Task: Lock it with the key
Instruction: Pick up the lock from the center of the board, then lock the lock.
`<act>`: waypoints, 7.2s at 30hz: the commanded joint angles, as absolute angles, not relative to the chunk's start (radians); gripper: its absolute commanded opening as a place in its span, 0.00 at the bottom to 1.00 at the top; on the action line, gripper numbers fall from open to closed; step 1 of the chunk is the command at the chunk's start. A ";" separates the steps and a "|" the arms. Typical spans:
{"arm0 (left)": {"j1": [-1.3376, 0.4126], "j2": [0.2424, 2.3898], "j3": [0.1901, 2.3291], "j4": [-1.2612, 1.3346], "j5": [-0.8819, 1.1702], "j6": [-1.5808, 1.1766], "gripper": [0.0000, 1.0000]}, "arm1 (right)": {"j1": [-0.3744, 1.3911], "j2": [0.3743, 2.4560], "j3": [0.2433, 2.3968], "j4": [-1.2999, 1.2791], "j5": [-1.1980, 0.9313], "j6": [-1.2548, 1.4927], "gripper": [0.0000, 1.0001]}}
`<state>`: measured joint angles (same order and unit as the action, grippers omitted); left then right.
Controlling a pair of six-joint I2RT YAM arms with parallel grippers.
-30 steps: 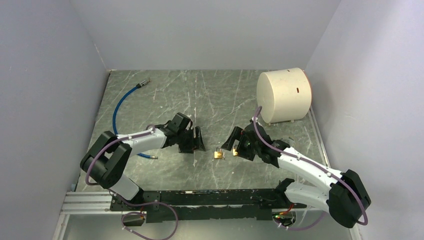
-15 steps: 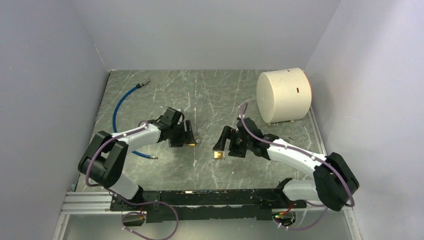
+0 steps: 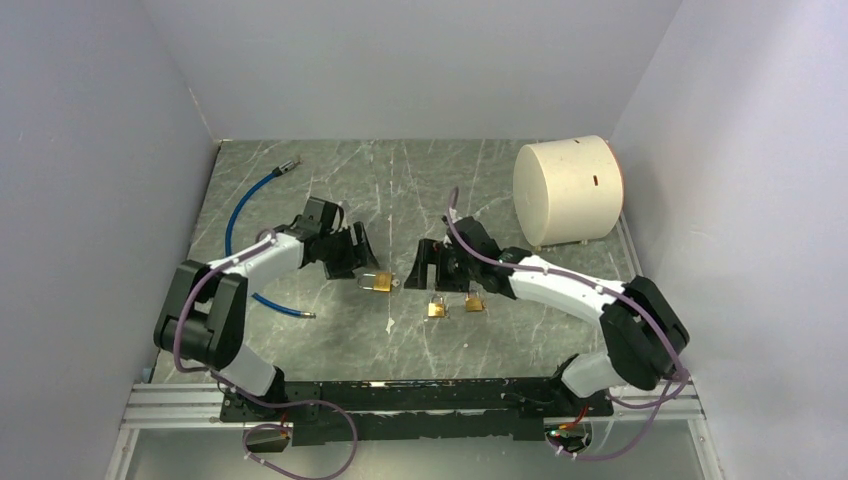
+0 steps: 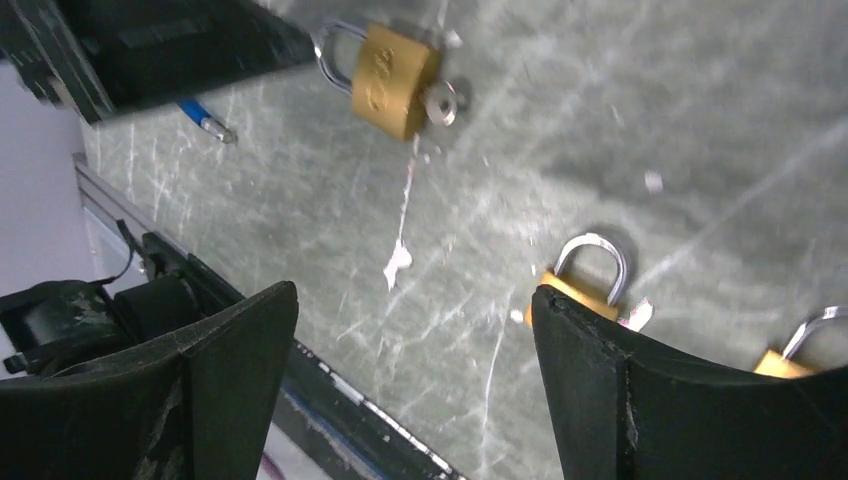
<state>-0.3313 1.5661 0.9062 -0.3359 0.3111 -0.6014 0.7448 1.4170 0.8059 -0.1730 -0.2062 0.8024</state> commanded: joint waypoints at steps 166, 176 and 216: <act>-0.285 1.172 0.702 -0.215 1.061 -0.641 0.03 | 1.051 1.298 0.912 -0.008 -0.141 0.514 0.09; -0.285 1.066 0.739 -0.202 1.032 -0.681 0.03 | 1.051 1.319 0.849 0.122 -0.219 0.611 0.61; -0.285 0.794 0.808 -0.242 0.818 -0.778 0.02 | 1.031 1.270 0.770 0.307 -0.316 0.701 0.33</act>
